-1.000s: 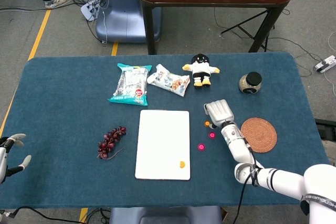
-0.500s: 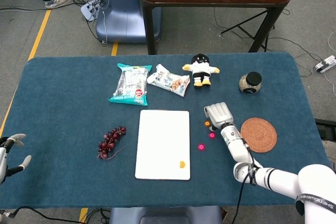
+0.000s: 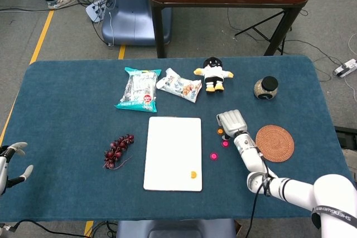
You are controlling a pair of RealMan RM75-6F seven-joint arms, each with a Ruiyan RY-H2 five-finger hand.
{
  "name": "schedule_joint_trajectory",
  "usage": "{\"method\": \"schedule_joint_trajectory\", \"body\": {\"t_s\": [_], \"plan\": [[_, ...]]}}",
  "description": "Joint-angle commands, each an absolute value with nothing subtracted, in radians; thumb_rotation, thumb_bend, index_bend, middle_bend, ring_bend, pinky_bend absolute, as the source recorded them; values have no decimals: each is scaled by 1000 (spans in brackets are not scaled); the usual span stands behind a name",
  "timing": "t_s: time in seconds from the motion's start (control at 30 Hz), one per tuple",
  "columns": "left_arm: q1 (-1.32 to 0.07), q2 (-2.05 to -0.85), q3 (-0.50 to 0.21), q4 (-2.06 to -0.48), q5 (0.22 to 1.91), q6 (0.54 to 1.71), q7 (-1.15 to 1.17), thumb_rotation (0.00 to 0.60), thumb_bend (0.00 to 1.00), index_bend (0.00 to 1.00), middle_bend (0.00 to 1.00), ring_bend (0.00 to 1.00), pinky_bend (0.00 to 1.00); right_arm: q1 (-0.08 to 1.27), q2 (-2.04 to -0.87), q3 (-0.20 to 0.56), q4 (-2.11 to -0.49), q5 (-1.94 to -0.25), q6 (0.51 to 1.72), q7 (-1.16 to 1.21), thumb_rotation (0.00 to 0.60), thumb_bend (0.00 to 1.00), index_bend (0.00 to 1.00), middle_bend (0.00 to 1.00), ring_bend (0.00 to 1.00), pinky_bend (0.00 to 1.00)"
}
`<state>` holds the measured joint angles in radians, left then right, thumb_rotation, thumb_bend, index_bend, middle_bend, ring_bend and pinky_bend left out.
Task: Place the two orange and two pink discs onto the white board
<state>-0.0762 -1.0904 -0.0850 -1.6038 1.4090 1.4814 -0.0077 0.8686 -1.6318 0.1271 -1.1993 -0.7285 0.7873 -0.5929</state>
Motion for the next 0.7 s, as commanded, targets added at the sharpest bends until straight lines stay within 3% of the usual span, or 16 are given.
{"method": "schedule_joint_trajectory", "body": {"t_s": [0.03, 0.7], "plan": [[-76, -1090, -85, -1604, 1409, 1481, -8, 600, 272, 360, 451, 293, 472, 871, -1636, 127, -1192, -722, 783, -593, 600, 107, 456, 1000, 1000, 1000], [-76, -1088, -84, -1605, 1411, 1481, -10, 600, 272, 360, 451, 293, 472, 882, -1639, 123, -1180, -693, 758, -584, 600, 199, 456, 1000, 1000, 1000]]}}
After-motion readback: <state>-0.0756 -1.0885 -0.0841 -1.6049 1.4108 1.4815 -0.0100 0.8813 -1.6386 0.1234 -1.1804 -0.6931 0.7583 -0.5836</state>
